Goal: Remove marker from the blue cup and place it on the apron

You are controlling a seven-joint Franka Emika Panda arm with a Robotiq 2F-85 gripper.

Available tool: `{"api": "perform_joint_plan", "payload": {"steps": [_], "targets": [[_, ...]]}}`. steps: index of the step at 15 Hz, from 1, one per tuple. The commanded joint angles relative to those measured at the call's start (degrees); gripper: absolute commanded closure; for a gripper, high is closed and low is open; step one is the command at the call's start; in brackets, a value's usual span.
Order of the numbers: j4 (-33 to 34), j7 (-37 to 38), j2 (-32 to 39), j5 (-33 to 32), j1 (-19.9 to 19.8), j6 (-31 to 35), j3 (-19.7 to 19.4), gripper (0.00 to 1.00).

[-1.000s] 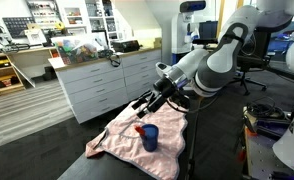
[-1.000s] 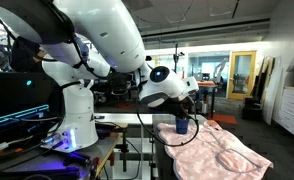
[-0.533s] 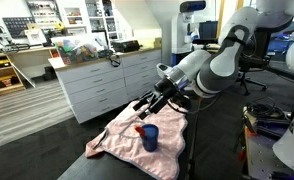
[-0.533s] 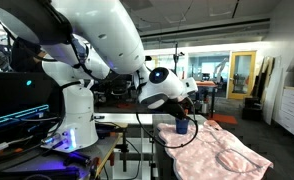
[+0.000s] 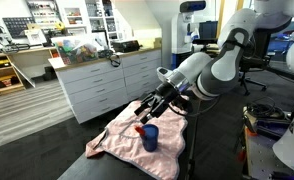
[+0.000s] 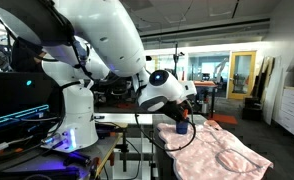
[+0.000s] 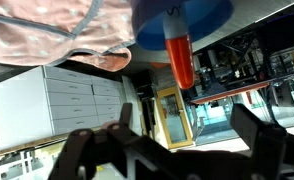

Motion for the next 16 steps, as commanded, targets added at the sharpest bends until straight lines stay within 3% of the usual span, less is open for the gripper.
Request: {"api": "perform_joint_plan", "payload": {"steps": [1, 4, 5, 6, 7, 10, 11, 16], "targets": [[1.10, 4.38, -2.36, -2.45, 1.77, -1.11, -1.03, 0.00], [0.82, 1.91, -1.57, 0.16, 1.59, -2.26, -0.53, 0.00], [1.43, 5.01, -2.14, -2.88, 2.47, -2.22, -1.56, 0.00], [1.00, 2.05, -1.48, -0.06, 1.88, -3.14, -0.73, 0.00], [1.65, 5.02, -1.94, -2.84, 2.71, -3.29, -1.70, 0.00], [1.83, 2.70, -1.34, -0.34, 3.13, -4.82, -1.56, 0.00], [2.44, 5.33, -1.68, -2.78, 3.96, -4.85, -2.38, 0.00], [3.45, 5.42, -1.45, -2.83, 5.26, -6.28, -2.71, 0.00]]}}
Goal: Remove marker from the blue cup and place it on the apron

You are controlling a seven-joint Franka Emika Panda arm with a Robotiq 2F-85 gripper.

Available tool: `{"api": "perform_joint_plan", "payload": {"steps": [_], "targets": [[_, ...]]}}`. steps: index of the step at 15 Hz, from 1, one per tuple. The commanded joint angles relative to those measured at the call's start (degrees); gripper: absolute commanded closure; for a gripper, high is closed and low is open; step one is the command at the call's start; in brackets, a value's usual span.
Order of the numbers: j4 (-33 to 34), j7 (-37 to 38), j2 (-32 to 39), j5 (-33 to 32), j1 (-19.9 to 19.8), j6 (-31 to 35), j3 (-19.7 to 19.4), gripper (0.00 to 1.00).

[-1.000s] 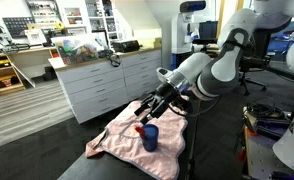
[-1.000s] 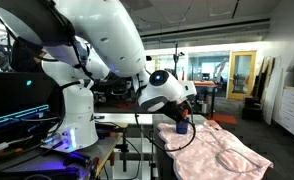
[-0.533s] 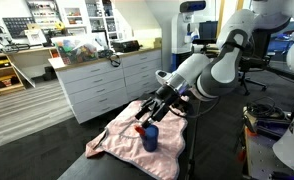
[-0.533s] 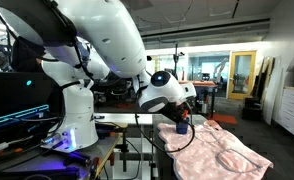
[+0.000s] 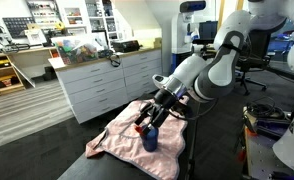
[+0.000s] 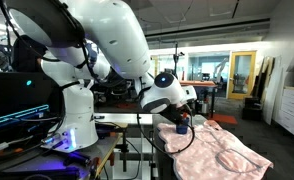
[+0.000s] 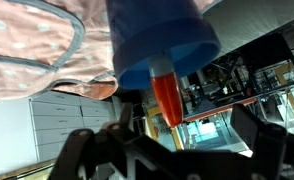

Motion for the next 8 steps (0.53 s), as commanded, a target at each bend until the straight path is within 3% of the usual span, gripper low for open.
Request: {"api": "perform_joint_plan", "payload": {"steps": [1, 5, 6, 7, 8], "targets": [[1.35, 2.91, -1.44, -1.28, 1.70, -1.23, -0.65, 0.00], [1.77, 2.89, -1.29, -1.37, 2.27, -1.13, -1.12, 0.00], [1.85, 2.89, -1.20, -1.41, 2.31, -1.24, -1.14, 0.04], [1.94, 2.89, -1.17, -1.42, 2.42, -1.22, -1.24, 0.23], [1.66, 0.79, -0.84, 0.72, 2.08, -1.51, -0.74, 0.29]]}}
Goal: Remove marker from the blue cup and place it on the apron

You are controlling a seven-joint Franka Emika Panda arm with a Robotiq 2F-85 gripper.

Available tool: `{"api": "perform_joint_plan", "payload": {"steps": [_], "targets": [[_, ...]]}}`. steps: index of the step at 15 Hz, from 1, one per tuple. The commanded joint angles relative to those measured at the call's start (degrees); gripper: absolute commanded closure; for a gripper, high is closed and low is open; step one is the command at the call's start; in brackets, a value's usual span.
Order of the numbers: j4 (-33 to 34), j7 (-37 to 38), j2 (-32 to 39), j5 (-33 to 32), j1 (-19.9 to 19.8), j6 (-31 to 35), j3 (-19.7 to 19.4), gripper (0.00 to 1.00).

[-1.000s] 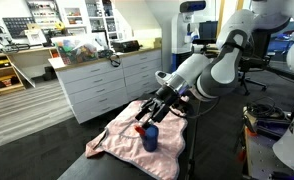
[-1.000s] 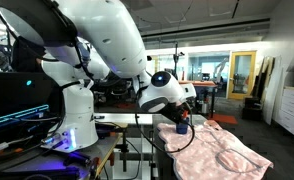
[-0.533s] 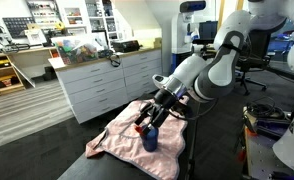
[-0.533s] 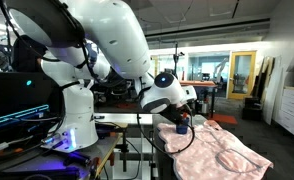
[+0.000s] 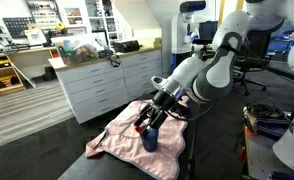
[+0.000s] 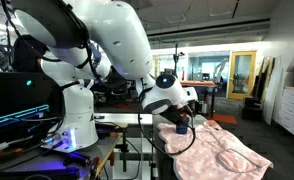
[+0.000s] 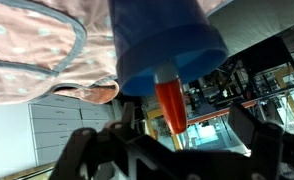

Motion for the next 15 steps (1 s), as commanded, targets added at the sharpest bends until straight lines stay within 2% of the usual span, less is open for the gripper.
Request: {"api": "perform_joint_plan", "payload": {"steps": [1, 2, 3, 4, 5, 6, 7, 8, 10, 11, 12, 13, 15], "targets": [[1.01, 2.76, -1.05, -1.28, 1.13, -0.96, -0.52, 0.31], [0.73, 0.64, -0.71, 0.73, 0.74, -1.25, -0.01, 0.36], [1.17, 2.77, -0.91, -1.26, 1.24, -0.94, -0.60, 0.43], [0.86, 0.67, -0.64, 0.74, 0.80, -1.23, -0.04, 0.48], [1.28, 2.82, -0.83, -1.22, 1.28, -0.94, -0.63, 0.56], [0.96, 0.81, -0.60, 0.81, 0.86, -1.22, -0.06, 0.62], [1.35, 2.90, -0.83, -1.21, 1.31, -0.89, -0.67, 0.69], [1.03, 0.93, -0.62, 0.81, 0.86, -1.17, -0.09, 0.75], [1.45, 3.14, -0.91, -1.31, 1.31, -0.82, -0.72, 0.86], [1.12, 1.18, -0.68, 0.78, 0.92, -1.09, -0.19, 0.92], [1.48, 3.24, -0.99, -1.25, 1.37, -0.78, -0.77, 1.00], [1.46, 3.31, -1.05, -1.33, 1.39, -0.77, -0.78, 0.92], [1.47, 3.45, -1.19, -1.25, 1.54, -0.72, -0.80, 0.92]]}}
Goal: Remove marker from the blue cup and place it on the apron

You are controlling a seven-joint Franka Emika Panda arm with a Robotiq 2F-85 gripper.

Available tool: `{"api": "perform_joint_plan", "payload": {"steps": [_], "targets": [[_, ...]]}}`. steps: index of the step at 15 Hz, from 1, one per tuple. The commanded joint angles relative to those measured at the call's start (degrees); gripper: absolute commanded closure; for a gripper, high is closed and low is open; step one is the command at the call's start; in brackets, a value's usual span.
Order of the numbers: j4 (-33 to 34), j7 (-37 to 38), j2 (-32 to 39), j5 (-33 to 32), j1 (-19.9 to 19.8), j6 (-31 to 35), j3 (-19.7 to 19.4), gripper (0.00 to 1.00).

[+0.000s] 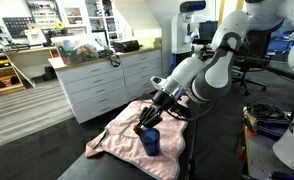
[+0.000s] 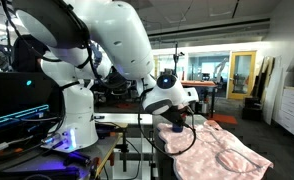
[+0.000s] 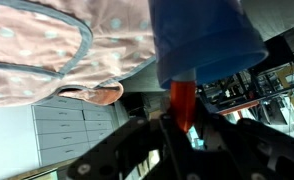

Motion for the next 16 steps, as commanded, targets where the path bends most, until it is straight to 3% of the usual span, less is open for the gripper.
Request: {"api": "perform_joint_plan", "payload": {"steps": [1, 16], "targets": [[0.77, 2.85, -1.21, -1.27, 1.18, -0.58, -0.48, 0.92], [0.00, 4.14, -5.15, -1.23, -0.20, 0.47, 1.92, 0.93]]}}
